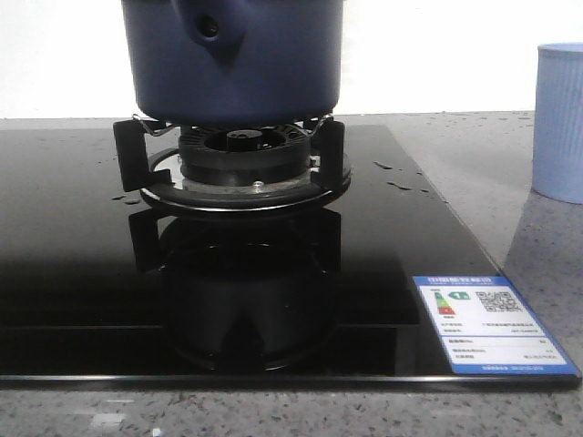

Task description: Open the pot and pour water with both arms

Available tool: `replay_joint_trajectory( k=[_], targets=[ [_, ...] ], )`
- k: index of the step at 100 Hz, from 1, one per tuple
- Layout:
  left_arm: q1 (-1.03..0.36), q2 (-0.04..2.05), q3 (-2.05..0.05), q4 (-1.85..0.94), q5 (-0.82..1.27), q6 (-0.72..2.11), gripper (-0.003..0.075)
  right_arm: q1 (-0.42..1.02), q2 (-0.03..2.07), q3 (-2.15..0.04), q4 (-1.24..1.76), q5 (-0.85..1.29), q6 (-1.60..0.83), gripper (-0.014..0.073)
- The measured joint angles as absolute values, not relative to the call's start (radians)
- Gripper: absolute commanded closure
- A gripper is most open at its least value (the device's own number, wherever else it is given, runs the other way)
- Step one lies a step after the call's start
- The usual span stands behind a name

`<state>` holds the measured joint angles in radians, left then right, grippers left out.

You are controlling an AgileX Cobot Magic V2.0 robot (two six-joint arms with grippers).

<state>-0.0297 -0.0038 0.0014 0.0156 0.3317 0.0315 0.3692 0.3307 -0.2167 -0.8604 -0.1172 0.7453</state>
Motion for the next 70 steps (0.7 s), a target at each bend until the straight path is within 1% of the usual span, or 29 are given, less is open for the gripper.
replay_joint_trajectory(
  k=[50,61,70],
  targets=[
    [-0.030,-0.004,0.001,0.016,0.332,0.031,0.0739,0.369,0.331,-0.217,-0.860,-0.117,0.745,0.0667],
    [-0.030,-0.004,0.001,0.015,0.332,0.031,0.0739,0.369,0.331,-0.186,-0.862,-0.112,0.745,0.0667],
    [-0.030,-0.004,0.001,0.015,0.332,0.031,0.0739,0.369,0.331,-0.152,-0.787,-0.102,0.708,0.0667]
  ],
)
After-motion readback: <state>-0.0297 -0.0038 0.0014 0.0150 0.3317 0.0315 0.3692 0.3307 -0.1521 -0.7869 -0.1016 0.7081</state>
